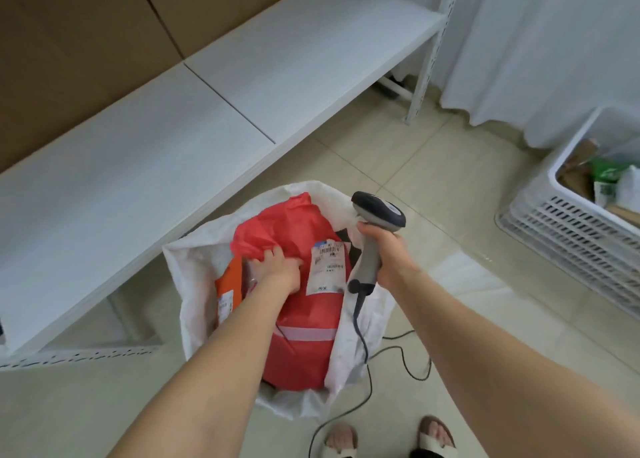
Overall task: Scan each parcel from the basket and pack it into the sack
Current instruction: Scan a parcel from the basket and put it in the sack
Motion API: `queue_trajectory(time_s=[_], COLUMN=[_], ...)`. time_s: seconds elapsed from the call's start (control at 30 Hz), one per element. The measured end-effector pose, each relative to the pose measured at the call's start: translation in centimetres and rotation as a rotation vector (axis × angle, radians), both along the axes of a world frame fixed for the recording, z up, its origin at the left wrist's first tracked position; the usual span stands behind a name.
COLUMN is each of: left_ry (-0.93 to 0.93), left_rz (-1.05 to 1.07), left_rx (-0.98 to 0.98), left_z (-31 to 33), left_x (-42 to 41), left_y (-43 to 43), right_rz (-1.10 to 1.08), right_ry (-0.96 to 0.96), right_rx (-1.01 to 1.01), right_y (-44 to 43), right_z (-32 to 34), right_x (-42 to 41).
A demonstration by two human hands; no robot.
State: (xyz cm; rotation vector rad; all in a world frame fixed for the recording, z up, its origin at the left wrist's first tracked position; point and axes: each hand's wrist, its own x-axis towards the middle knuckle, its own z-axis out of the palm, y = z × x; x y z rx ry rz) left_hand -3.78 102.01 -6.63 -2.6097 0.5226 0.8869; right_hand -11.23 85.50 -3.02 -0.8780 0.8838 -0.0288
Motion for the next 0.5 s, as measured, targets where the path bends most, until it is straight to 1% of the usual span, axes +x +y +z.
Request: queue_trajectory(time_s=[0.07, 0.1, 0.13, 0.17, 0.2, 0.23, 0.27, 0.33, 0.4, 0.5], left_ry=[-0.277, -0.325, -0.271, -0.163, -0.043, 0.071, 0.157, 0.241, 0.229, 0.148], left_rz=[-0.011, 0.019, 0.087, 0.173, 0.242, 0.264, 0.225, 0.070, 0.004, 0.038], left_rx=[-0.147, -0.276, -0.397, -0.483, -0.509, -0.477, -0.408, -0.207, -0.063, 0.061], left_z=[1.1, 1.3, 1.5, 1.5, 1.1, 0.6, -0.1, -2.3, -4.4, -5.8], left_x=[0.6, 0.7, 0.5, 0.2, -0.1, -0.4, -0.6, -0.9, -1.5, -1.6], left_y=[-0.1, -0.4, -0.7, -1.1, -1.4, -1.7, -1.9, -2.3, -2.7, -3.4], right_rz=[-0.008, -0.006, -0.002, 0.000, 0.003, 0.004, 0.005, 0.010, 0.022, 0.049], right_ry=[-0.006, -0.007, -0.008, -0.011, -0.018, -0.020, -0.018, 0.004, 0.000, -0.027], right_rx=[0.016, 0.024, 0.033, 0.043, 0.054, 0.065, 0.075, 0.095, 0.114, 0.115], right_y=[0.1, 0.2, 0.3, 0.3, 0.3, 0.3, 0.3, 0.2, 0.2, -0.1], right_z=[0.4, 0.6, 0.8, 0.9, 0.9, 0.9, 0.9, 0.3, -0.2, -0.5], right_x=[0.3, 0.5, 0.6, 0.7, 0.8, 0.9, 0.9, 1.1, 1.4, 1.8])
